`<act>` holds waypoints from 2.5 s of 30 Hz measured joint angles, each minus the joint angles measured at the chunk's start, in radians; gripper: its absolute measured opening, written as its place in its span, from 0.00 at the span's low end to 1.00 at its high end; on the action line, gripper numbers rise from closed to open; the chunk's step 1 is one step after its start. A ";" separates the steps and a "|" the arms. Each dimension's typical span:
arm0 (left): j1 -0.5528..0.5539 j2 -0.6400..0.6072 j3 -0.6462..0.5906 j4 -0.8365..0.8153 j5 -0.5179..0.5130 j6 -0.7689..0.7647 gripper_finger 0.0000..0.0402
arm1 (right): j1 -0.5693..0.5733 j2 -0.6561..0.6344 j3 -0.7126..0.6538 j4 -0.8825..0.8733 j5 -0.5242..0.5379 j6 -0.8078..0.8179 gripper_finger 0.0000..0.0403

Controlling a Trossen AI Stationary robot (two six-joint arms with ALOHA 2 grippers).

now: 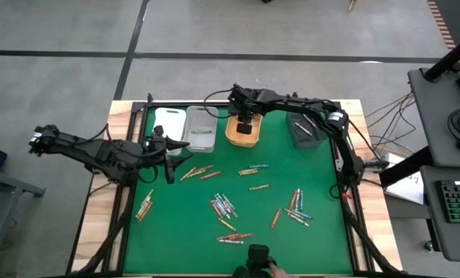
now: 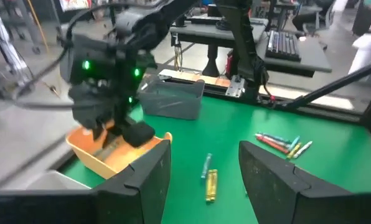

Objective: Sort crayons
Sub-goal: Put the orange crayon into the white bin

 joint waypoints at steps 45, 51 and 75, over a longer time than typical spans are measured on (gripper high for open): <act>-0.427 0.568 0.000 -0.789 0.677 -1.489 0.43 | 0.548 -0.470 -0.312 0.130 -0.409 0.336 0.16; -0.434 0.636 0.000 -0.787 0.674 -1.484 0.43 | 0.548 -0.469 -0.312 0.130 -0.409 0.337 0.16; -0.454 0.702 -0.015 -0.755 0.588 -1.457 0.35 | 0.548 -0.469 -0.312 0.131 -0.409 0.366 0.16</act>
